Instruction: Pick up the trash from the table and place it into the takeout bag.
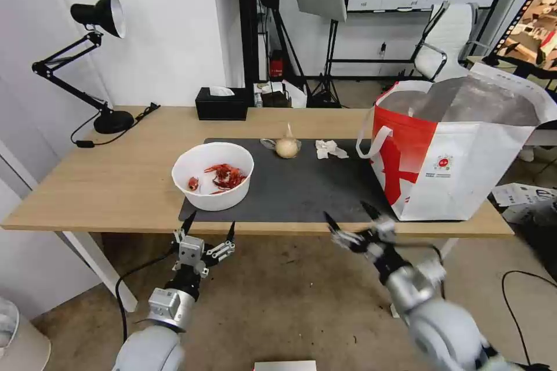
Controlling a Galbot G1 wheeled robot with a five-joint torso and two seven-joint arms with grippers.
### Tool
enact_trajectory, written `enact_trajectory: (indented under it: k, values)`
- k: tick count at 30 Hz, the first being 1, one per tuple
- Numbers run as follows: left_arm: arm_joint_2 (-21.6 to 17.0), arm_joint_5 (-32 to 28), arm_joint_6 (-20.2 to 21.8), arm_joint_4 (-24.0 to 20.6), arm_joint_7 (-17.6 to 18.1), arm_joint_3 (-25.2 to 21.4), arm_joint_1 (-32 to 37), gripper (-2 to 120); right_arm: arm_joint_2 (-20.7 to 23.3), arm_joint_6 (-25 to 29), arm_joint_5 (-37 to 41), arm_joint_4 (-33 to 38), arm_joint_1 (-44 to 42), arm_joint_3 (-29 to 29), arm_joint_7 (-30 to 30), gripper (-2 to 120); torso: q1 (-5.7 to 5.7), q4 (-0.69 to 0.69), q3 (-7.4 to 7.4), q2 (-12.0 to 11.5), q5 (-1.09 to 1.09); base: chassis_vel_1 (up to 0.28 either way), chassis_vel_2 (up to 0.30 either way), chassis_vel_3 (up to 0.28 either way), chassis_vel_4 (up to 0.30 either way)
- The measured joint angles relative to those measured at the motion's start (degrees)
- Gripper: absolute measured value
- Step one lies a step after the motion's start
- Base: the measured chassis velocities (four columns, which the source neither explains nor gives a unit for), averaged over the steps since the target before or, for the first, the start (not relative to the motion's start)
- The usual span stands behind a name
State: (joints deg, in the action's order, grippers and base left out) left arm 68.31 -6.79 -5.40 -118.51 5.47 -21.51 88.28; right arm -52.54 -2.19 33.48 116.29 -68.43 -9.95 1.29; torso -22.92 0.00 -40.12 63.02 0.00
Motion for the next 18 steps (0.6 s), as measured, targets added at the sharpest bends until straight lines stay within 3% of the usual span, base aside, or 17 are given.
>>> enact_trajectory:
  k: [2, 6, 9, 10, 13, 14, 18]
  values:
    - [-0.1, -0.1, 0.2, -0.2, 0.0, -0.4, 0.0, 100, 0.1, -2.0, 2.6, -3.3, 9.6, 6.2, 2.6, 100, 0.00, 0.01, 0.00, 0.0, 0.00, 0.000, 0.000, 0.000, 0.000]
    - [-0.2, -0.2, 0.2, -0.4, 0.1, -0.9, 0.0, 100, -1.5, -4.2, 4.0, -6.4, 17.4, 12.2, 7.1, 100, -0.01, 0.02, 0.00, 0.0, 0.00, 0.000, 0.000, 0.000, 0.000]
    - [-0.2, -0.3, 0.3, -0.8, 0.1, -1.7, 0.4, 100, -6.3, -9.5, 5.5, -11.3, 26.6, 19.0, 18.8, 100, -0.01, 0.01, 0.00, 0.0, -0.01, 0.000, 0.000, 0.000, 0.000]
    - [-0.2, -0.3, 0.3, -0.8, 0.1, -1.7, 0.4, 100, -6.3, -9.5, 5.5, -11.3, 26.6, 19.0, 18.8, 100, -0.01, 0.01, 0.00, 0.0, -0.01, 0.000, 0.000, 0.000, 0.000]
    - [-0.2, -0.4, 0.3, -1.0, 0.1, -2.5, 0.9, 100, -11.1, -14.4, 7.7, -16.4, 33.6, 22.1, 29.8, 100, -0.01, 0.02, 0.00, 0.0, -0.02, 0.000, 0.000, 0.000, 0.000]
    - [-0.2, -0.4, 0.3, -1.0, 0.1, -2.5, 0.9, 100, -11.1, -14.4, 7.7, -16.4, 33.6, 22.1, 29.8, 100, -0.01, 0.02, 0.00, 0.0, -0.02, 0.000, 0.000, 0.000, 0.000]
    - [-0.1, -0.4, 0.3, -1.0, 0.1, -2.7, 1.3, 100, -15.6, -18.3, 11.4, -23.4, 39.6, 23.3, 39.6, 100, -0.01, 0.00, 0.00, 0.0, -0.01, 0.000, 0.000, 0.000, 0.000]
